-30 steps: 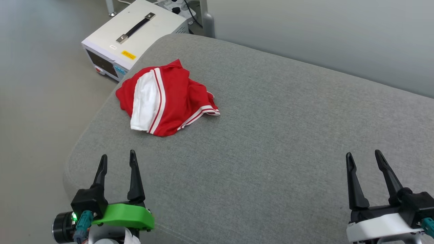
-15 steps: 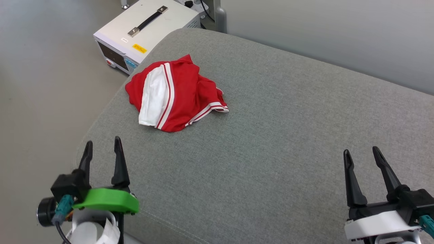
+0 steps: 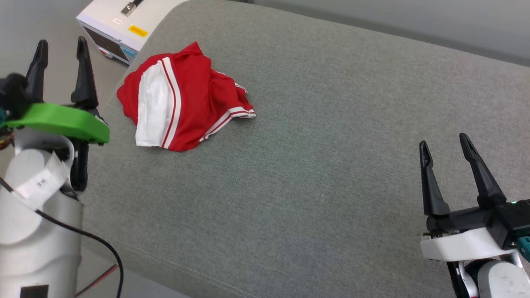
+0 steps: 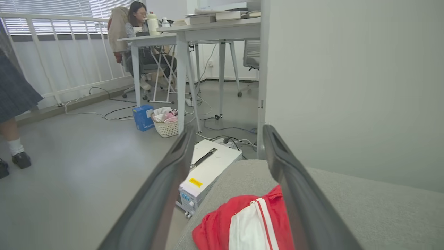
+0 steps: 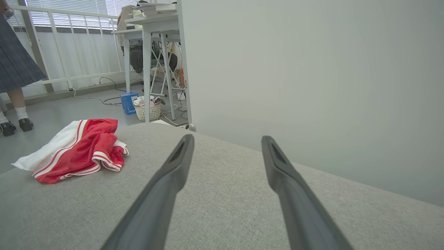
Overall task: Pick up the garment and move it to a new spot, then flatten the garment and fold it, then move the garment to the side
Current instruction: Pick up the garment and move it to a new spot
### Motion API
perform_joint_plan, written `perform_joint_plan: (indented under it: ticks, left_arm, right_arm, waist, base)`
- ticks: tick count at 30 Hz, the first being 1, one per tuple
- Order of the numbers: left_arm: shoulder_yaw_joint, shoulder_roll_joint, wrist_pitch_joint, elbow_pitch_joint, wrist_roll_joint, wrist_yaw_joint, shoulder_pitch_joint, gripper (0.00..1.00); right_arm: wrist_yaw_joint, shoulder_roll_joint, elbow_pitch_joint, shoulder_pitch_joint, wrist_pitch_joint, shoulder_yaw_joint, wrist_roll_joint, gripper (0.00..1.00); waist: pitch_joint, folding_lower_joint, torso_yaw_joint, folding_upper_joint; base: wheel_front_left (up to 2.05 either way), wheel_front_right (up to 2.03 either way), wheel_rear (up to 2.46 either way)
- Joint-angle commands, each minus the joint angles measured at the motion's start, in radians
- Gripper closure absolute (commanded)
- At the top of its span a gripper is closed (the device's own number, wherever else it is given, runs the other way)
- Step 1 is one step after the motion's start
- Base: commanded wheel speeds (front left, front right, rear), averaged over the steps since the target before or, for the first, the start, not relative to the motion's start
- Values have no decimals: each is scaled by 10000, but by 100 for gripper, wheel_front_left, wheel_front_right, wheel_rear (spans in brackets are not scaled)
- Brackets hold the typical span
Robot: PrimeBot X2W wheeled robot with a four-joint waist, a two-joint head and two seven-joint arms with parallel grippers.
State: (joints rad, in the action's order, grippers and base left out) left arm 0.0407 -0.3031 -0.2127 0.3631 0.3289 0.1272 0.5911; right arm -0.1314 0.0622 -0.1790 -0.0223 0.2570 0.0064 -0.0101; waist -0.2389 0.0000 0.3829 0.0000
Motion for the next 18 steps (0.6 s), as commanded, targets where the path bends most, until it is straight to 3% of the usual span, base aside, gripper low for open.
perform_joint_plan:
  ticks: [1,4,11,18]
  left_arm:
    - [-454,-381,418,197,341,28,460,0]
    - [-1283,-1228,1179,456,1101,31,1199,0]
    - [-3618,-2962,4172,556,3513,33,2335,0]
    - [-5291,-3880,6937,664,5191,33,2929,0]
  right_arm:
    - [7,91,-129,-208,47,44,119,0]
    - [7,183,-260,-394,47,169,88,0]
    - [7,433,-452,-602,47,315,-165,0]
    - [7,560,-507,-763,47,430,-323,0]
  waist:
    - [-717,0,-620,0]
    - [-992,0,-900,0]
    - [-1469,0,-1377,0]
    - [-1905,0,-1774,0]
  base:
    - [0,0,0]
    - [0,0,0]
    - [0,0,0]
    - [0,0,0]
